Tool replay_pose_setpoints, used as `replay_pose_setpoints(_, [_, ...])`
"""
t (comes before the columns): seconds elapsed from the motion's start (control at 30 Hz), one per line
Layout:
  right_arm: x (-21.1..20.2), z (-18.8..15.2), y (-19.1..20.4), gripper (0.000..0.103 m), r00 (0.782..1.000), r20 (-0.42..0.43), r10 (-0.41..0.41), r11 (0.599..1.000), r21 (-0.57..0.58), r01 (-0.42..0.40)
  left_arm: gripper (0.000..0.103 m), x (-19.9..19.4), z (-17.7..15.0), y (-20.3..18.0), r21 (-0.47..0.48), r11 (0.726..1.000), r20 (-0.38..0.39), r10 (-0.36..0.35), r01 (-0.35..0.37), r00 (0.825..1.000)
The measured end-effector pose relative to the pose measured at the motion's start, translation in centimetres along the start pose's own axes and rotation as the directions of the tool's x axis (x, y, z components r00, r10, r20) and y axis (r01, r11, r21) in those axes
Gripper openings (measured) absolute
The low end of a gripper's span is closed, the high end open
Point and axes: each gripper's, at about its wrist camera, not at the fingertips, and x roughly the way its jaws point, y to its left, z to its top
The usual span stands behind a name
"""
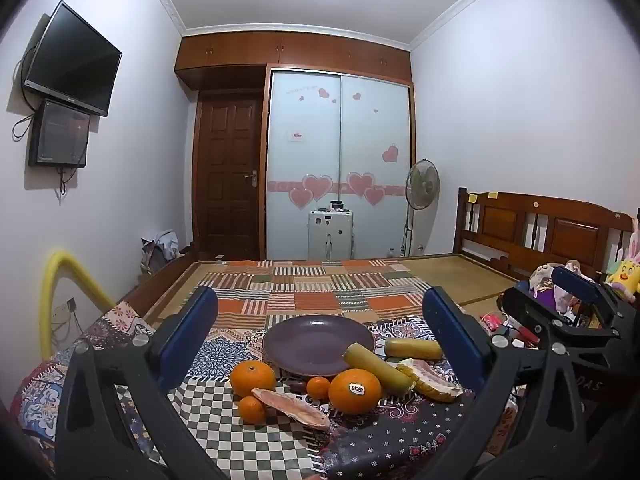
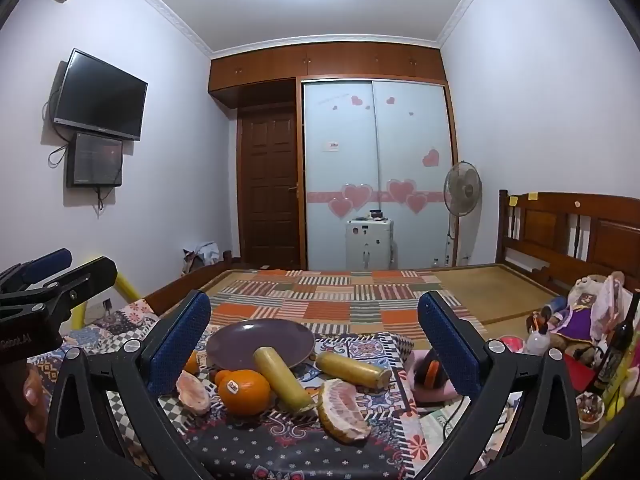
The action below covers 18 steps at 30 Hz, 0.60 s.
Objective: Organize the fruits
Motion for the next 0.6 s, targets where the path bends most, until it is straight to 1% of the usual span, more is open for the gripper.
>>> replay_pose_setpoints(0.27, [-0.5, 0.1, 0.3, 0.103, 1.0, 0.004, -0.005, 1.0, 0.004, 0.005, 0.103, -0.4, 0.0, 0.5, -0.009, 1.0, 0.008, 0.01, -0.01, 1.0])
replay_pose_setpoints(0.3, [0.2, 0.0, 0.3, 0.103, 1.0, -0.012, -0.001, 1.0, 0.002, 0.001, 0.103, -0.9, -0.2, 0.7, -0.01, 1.0, 0.009, 0.007, -0.007, 1.0])
replay_pose_setpoints(0.33, [0.1, 0.0, 0.3, 0.103, 1.0, -0.011, -0.001, 1.0, 0.002, 0.001, 0.103, -0.4, -0.3, 0.1, -0.006, 1.0, 0.004, 0.006, -0.006, 1.0])
replay_pose_setpoints(0.5, [-0.1, 0.0, 0.9, 0.103, 1.0, -0.008, -0.002, 1.0, 0.001, 0.002, 0.103, -1.1, -0.4, 0.4, -0.009, 1.0, 0.009, 0.007, -0.007, 1.0])
replay_pose_setpoints(0.53, [-0.2, 0.1, 0.8, 0.103, 1.0, -0.008, -0.002, 1.0, 0.001, 0.002, 0.103, -0.3, -0.2, 0.1, -0.001, 1.0, -0.003, 0.002, -0.002, 1.0])
replay_pose_setpoints(0.6, [-0.2, 0.1, 0.8, 0.103, 1.0, -0.008, -0.001, 1.0, 0.001, 0.001, 0.103, -0.2, -0.3, 0.3, 0.003, 1.0, -0.003, 0.001, -0.001, 1.0])
